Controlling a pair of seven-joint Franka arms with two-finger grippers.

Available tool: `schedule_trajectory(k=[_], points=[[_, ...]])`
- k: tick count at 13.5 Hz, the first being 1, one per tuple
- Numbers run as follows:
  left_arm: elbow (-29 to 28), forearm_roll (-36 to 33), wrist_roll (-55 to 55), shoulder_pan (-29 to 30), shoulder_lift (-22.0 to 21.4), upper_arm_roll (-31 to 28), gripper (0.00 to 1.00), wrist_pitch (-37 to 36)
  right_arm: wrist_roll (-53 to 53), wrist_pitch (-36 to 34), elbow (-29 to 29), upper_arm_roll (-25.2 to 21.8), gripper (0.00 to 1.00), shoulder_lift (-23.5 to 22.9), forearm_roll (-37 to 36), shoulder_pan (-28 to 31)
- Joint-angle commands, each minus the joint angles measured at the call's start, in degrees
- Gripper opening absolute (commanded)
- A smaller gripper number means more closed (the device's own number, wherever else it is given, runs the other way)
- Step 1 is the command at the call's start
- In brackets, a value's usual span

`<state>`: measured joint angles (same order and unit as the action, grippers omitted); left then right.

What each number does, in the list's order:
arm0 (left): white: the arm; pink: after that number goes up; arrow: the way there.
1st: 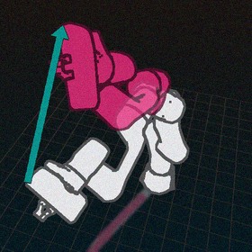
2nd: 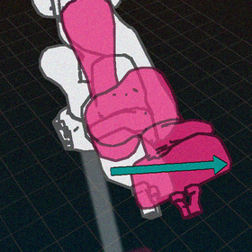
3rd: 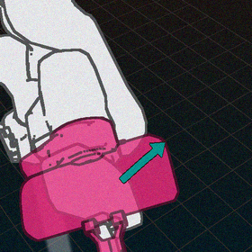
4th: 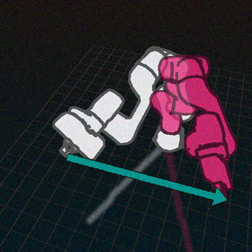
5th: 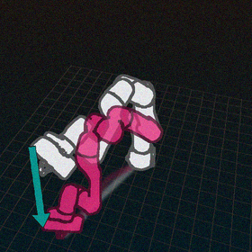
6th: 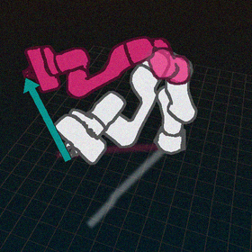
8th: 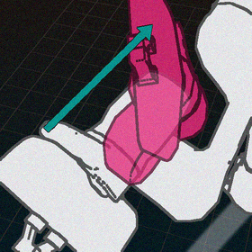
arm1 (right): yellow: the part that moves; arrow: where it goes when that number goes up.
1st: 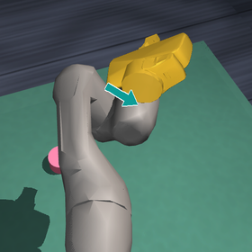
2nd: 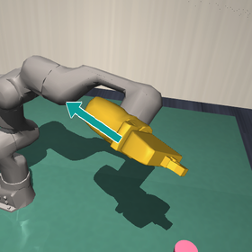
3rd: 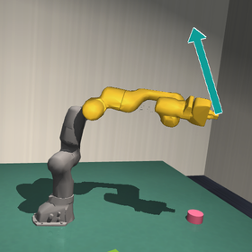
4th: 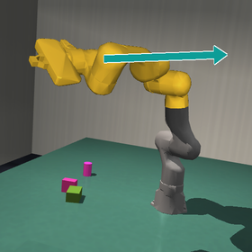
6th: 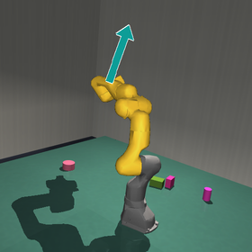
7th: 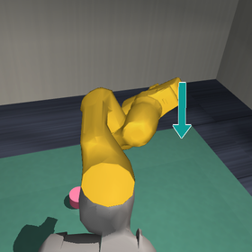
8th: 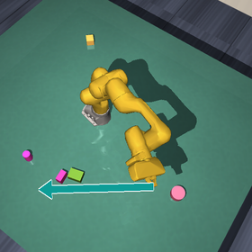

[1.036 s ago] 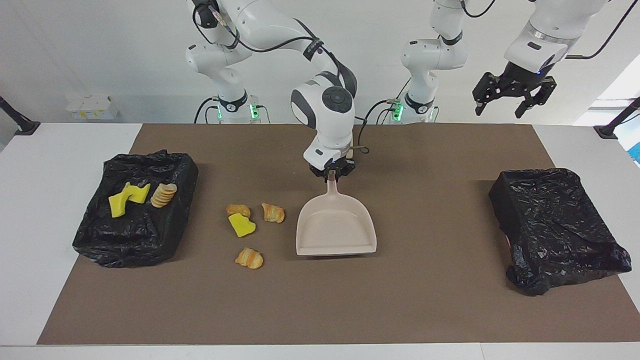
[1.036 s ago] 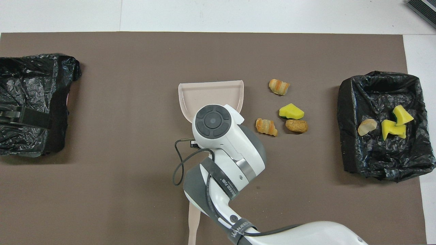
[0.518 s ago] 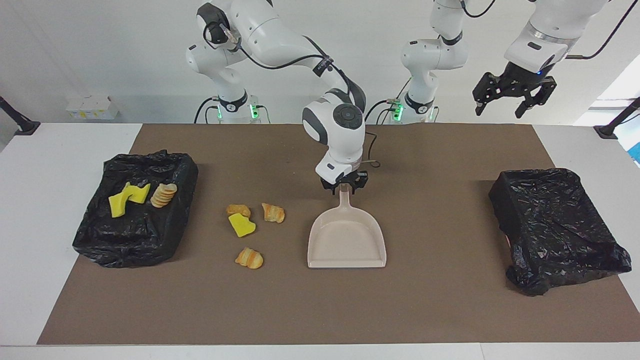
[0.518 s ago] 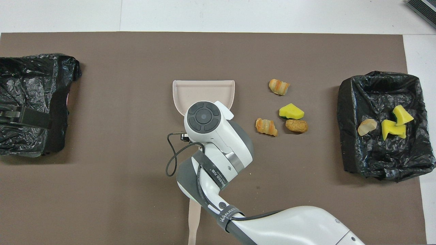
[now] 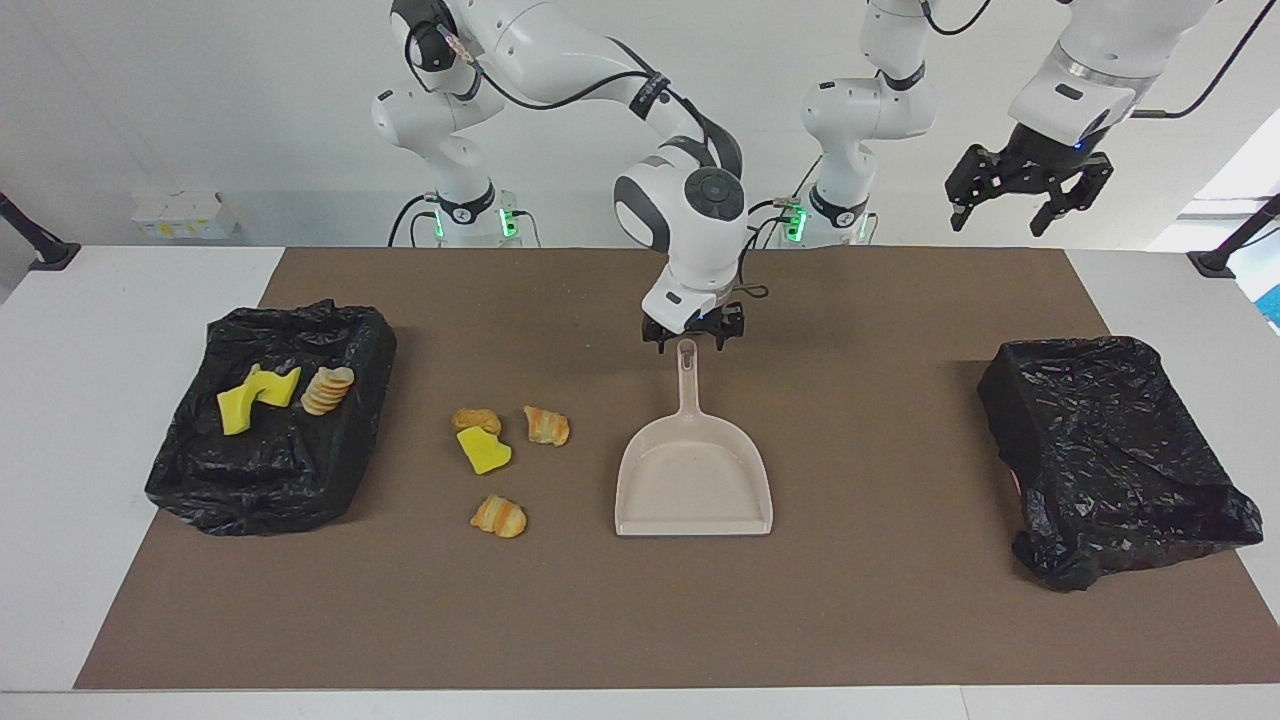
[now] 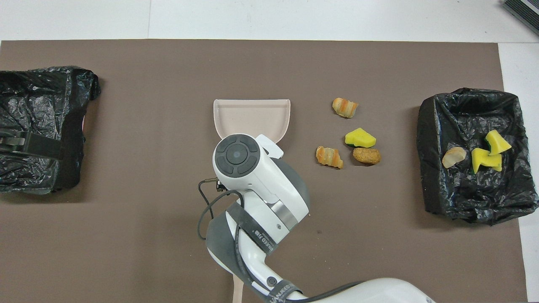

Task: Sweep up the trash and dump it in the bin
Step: 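Carry the empty dustpan with the right gripper to the mat center, then release the dustpan with the right gripper and withdraw it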

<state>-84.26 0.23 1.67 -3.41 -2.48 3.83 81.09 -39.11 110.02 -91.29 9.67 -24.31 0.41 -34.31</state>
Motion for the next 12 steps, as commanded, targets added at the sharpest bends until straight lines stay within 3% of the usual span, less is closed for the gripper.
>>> schedule_trajectory(k=[1, 8, 12], points=[[-0.9, -0.41, -0.17, 0.33, -1.12, 0.04, 1.0, -0.23, -1.14, -1.82, -3.89, 1.31, 1.0, 4.26, 5.54, 0.21], [-2.91, -0.15, -5.26, -6.51, -1.03, 1.71, 1.0, 4.32, -7.99, -0.17, -16.27, 1.66, 1.0, 11.91, 13.38, -3.66], [-7.48, -0.15, -12.64, -12.4, 0.63, 1.71, 1.0, 12.93, -12.37, 7.9, -21.54, 2.1, 1.0, 14.2, 16.8, -7.95]])
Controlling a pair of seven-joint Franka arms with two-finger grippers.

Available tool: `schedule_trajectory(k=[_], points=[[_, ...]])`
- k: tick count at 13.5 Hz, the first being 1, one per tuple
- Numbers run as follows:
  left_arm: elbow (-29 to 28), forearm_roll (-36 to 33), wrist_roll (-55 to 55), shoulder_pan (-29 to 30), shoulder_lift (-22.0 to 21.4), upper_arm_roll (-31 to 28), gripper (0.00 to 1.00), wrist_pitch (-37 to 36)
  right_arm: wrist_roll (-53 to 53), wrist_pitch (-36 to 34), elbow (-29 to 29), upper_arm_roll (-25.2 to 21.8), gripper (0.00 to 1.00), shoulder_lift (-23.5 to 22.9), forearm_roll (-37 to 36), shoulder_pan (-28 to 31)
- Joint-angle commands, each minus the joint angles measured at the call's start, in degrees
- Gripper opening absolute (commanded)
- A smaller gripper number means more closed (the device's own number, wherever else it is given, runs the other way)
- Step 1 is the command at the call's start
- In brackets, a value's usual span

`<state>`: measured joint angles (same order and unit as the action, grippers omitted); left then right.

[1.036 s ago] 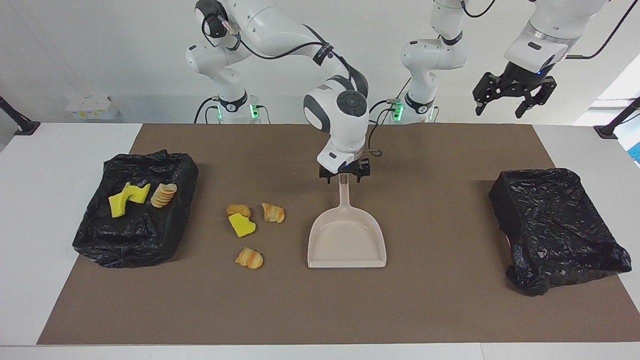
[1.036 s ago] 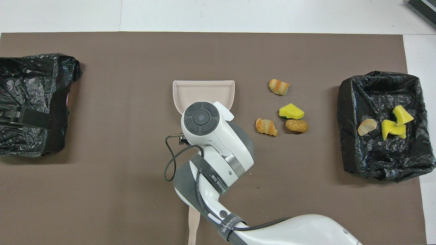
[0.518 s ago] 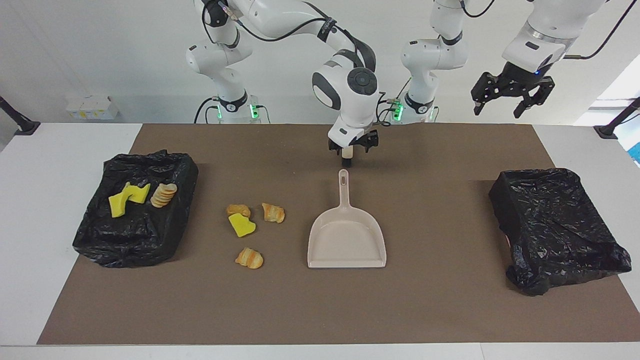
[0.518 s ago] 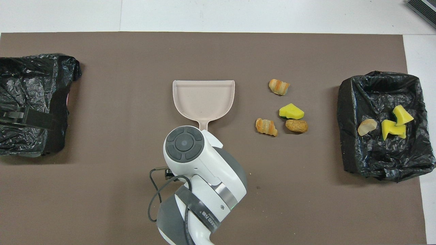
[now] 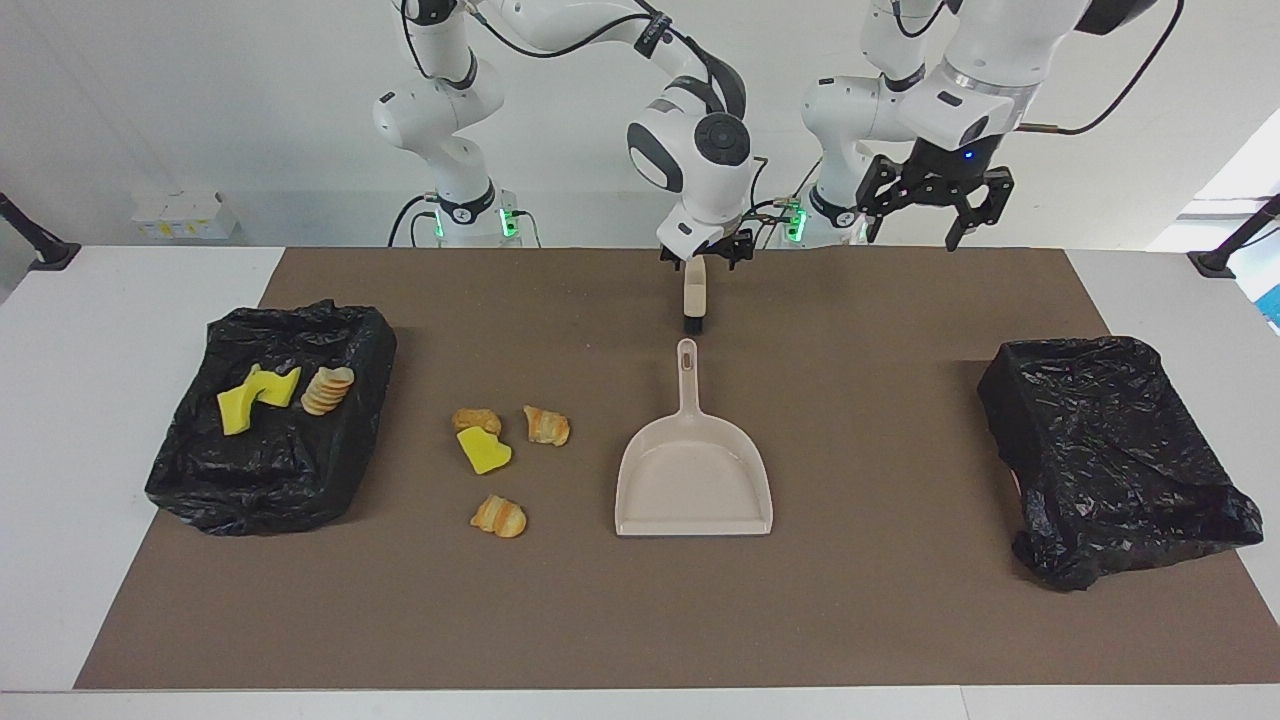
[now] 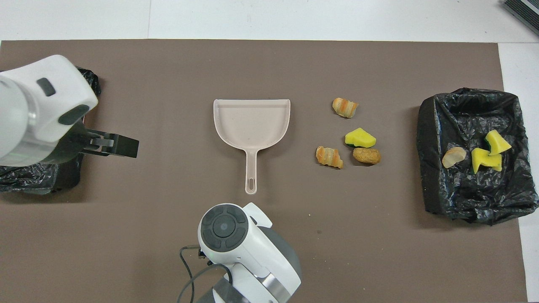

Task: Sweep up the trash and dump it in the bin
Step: 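Release the dustpan with the right gripper and withdraw it, then grasp the dustpan handle with the left gripper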

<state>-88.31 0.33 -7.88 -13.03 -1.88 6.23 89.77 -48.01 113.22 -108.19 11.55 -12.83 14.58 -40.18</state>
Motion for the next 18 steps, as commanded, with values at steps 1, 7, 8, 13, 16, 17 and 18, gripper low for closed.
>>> schedule_trajectory(k=[1, 7, 8, 13, 16, 17, 18], points=[[-5.02, -0.25, -4.15, -4.18, 0.29, -0.69, 1.0, 6.71, -4.46, 7.6, -6.32, 0.22, 1.0, 2.72, 2.73, -3.84], [-9.6, -0.25, -12.4, -10.51, 6.78, -0.69, 1.0, 18.06, -9.11, 10.02, -16.97, 0.31, 0.93, 7.99, 2.91, -7.98], [-9.87, -0.25, -13.73, -11.48, 8.19, -0.69, 1.0, 19.82, -10.69, 9.75, -17.06, 0.31, 0.86, 8.17, 3.0, -8.07], [-11.53, -0.6, -22.87, -16.84, 16.11, -0.78, 1.0, 28.35, -10.01, 11.93, -19.52, 0.49, 0.44, 9.22, 6.95, -9.39], [-14.25, -0.6, -24.02, -17.11, 17.43, -0.78, 1.0, 33.09, -9.74, 11.85, -19.08, 0.49, 0.0, 9.05, 6.95, -9.39], [-15.05, -0.6, -24.02, -17.2, 17.61, -0.78, 1.0, 33.37, -9.91, 11.16, -18.47, 0.4, 0.0, 8.79, 6.95, -9.22], [-15.31, -0.6, -24.02, -17.11, 17.78, -0.78, 1.0, 34.33, -10.18, 10.1, -18.03, 0.31, 0.0, 8.78, 6.86, -9.13]])
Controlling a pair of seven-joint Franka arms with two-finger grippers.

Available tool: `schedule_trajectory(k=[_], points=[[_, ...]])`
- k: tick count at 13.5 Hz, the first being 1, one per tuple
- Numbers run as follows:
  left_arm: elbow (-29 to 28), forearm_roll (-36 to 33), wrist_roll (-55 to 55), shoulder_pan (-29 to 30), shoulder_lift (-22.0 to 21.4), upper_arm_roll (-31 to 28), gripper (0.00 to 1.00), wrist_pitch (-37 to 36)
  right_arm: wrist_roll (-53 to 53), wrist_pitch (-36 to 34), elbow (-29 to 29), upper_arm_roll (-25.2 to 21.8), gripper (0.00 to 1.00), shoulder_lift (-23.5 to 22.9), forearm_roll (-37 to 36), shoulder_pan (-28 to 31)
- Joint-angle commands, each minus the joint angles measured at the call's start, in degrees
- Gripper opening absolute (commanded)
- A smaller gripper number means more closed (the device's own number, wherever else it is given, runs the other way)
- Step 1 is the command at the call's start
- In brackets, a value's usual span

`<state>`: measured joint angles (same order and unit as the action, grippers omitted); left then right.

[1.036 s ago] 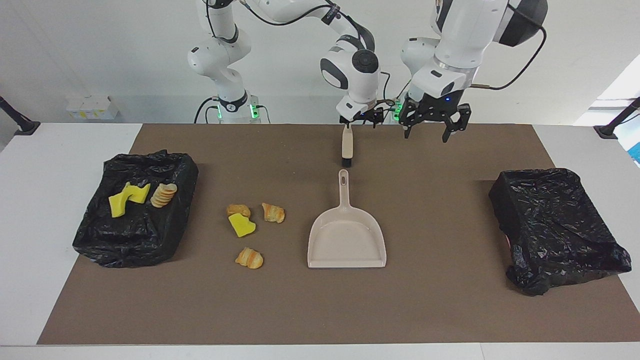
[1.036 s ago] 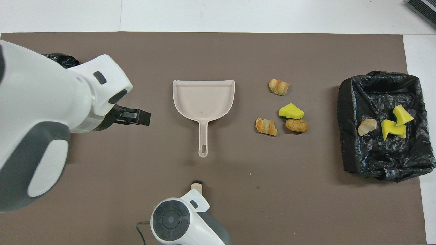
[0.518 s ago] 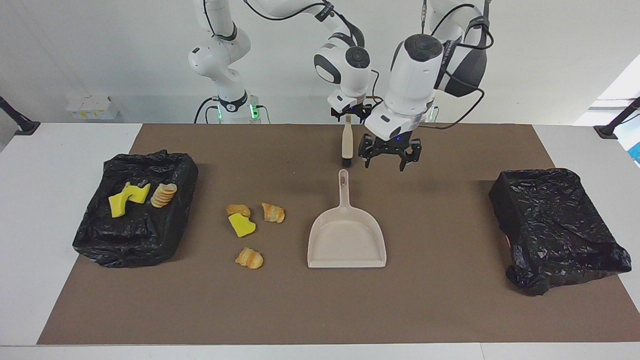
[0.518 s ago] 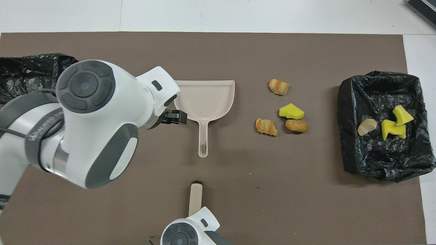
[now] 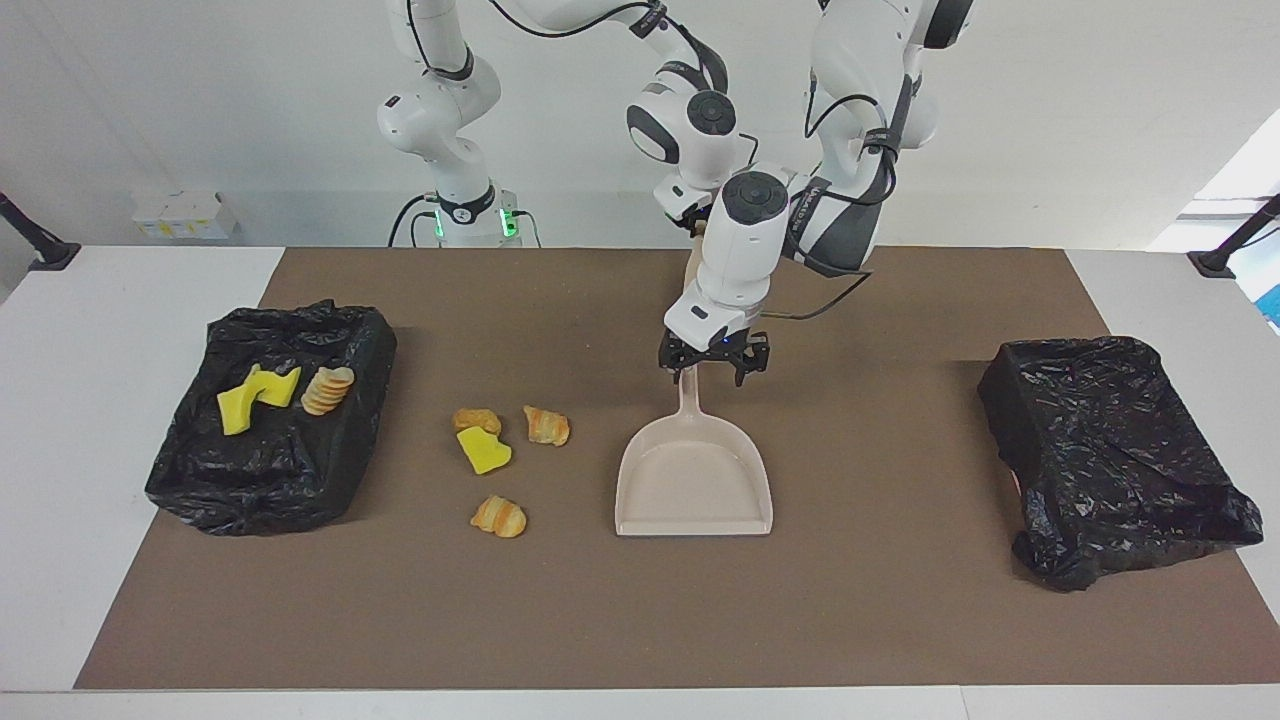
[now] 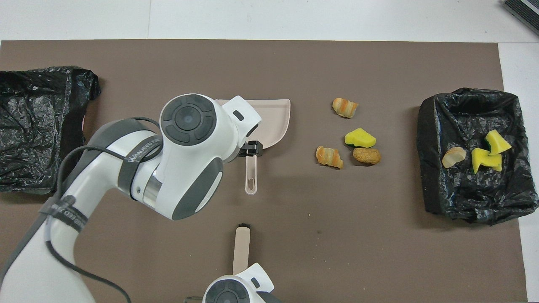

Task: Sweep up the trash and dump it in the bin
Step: 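Grasp the dustpan handle with the left gripper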

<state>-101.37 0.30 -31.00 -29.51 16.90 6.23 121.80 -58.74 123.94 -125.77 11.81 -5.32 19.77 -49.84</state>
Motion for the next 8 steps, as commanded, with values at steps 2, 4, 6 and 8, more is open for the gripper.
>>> schedule_trajectory(k=[2, 4, 6, 8], points=[[-2.34, -0.56, -0.81, -0.55, -0.9, -0.78, 1.0, 2.83, 0.46, -6.05, 0.61, -0.2, 0.0, 2.15, 1.42, 0.98], [-2.34, -0.56, -0.73, -0.63, 0.14, -0.78, 1.0, 4.49, 0.46, -12.82, 0.35, -0.38, 0.0, 5.22, 0.8, 2.2], [-2.43, -0.56, -0.64, -0.72, 0.5, -0.69, 1.0, 5.12, 0.55, -20.37, 0.44, -0.38, 0.0, 9.6, 0.19, 4.92], [-2.69, -0.83, -0.81, -1.94, 2.34, -0.78, 1.0, 5.55, 1.6, -26.71, 0.61, -0.38, 0.0, 13.91, -2.0, 7.82]])
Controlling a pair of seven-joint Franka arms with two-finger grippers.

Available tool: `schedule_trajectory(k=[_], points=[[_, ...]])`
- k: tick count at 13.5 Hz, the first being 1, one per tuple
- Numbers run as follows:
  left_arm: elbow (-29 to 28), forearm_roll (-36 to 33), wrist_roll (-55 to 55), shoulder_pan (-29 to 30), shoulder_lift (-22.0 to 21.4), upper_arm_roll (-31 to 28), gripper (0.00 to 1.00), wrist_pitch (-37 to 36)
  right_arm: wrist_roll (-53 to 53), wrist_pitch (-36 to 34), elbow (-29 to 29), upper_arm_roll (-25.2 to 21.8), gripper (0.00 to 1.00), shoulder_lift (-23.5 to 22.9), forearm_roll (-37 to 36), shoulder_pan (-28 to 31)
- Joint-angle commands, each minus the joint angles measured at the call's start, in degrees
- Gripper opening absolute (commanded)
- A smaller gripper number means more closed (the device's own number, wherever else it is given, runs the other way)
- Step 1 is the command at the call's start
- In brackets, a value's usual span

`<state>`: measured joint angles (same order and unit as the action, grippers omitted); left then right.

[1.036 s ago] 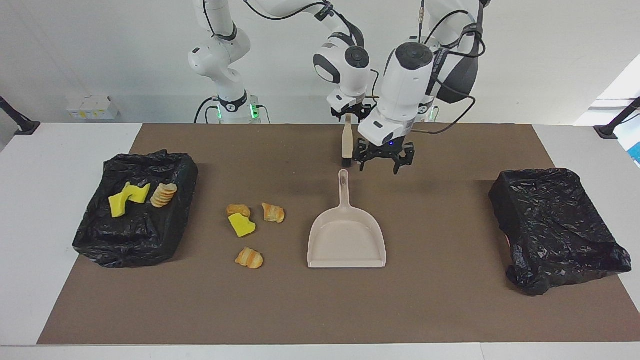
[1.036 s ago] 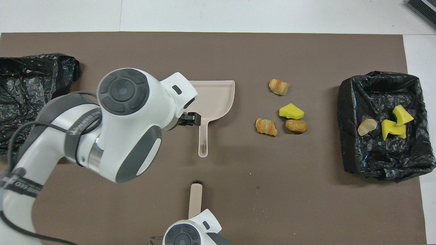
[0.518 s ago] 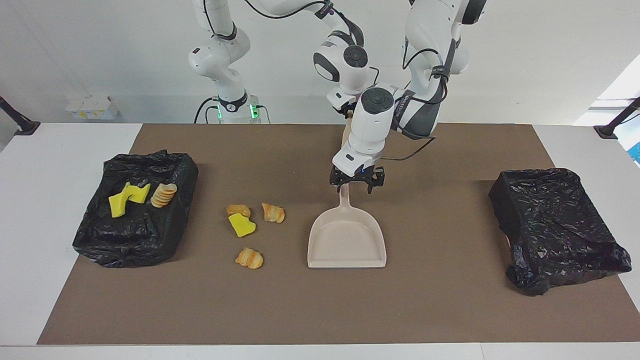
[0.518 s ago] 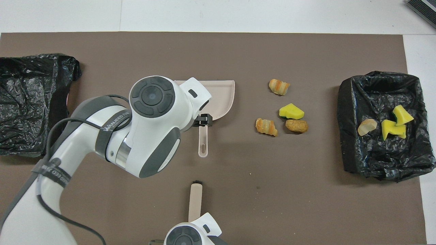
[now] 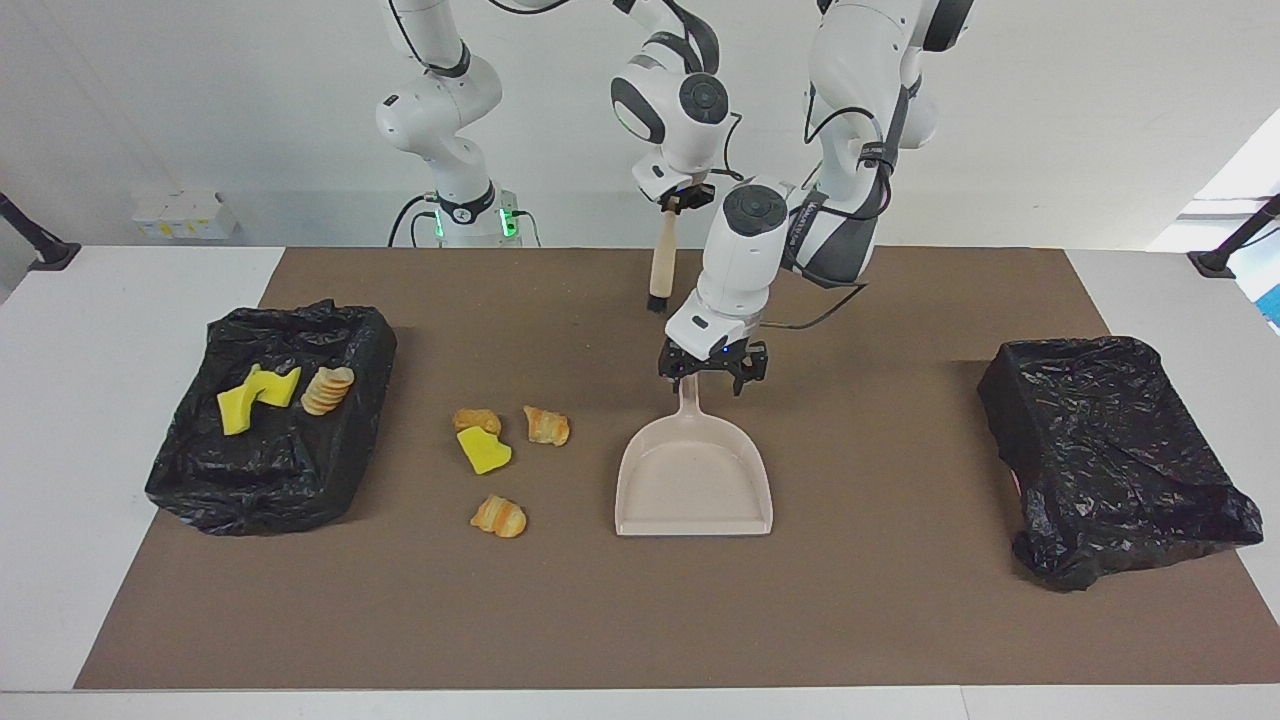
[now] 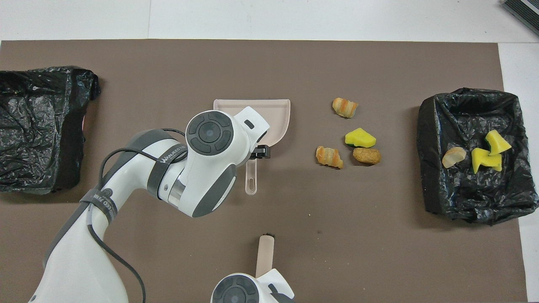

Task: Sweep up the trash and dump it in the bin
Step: 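Grasp the dustpan handle with the left gripper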

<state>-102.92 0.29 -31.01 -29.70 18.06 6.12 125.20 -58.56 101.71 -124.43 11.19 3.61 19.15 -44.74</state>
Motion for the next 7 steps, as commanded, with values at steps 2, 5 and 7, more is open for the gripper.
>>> schedule_trajectory(k=[2, 5, 7], points=[[-0.62, -0.99, -0.8, -1.85, 1.71, -0.76, 1.0, 2.16, 2.04, -9.75, 0.23, 0.23, 0.0, 6.23, -4.89, 4.13], [-0.44, -1.08, -0.8, -1.85, 1.8, -0.76, 0.89, 2.33, 2.83, -10.84, -0.46, 0.23, 0.0, 6.41, -7.99, 6.67], [-0.44, -2.13, -0.71, -1.85, 1.8, -0.76, 0.72, 2.16, 3.71, -12.84, -0.47, 0.23, 0.0, 6.41, -11.39, 6.94]])
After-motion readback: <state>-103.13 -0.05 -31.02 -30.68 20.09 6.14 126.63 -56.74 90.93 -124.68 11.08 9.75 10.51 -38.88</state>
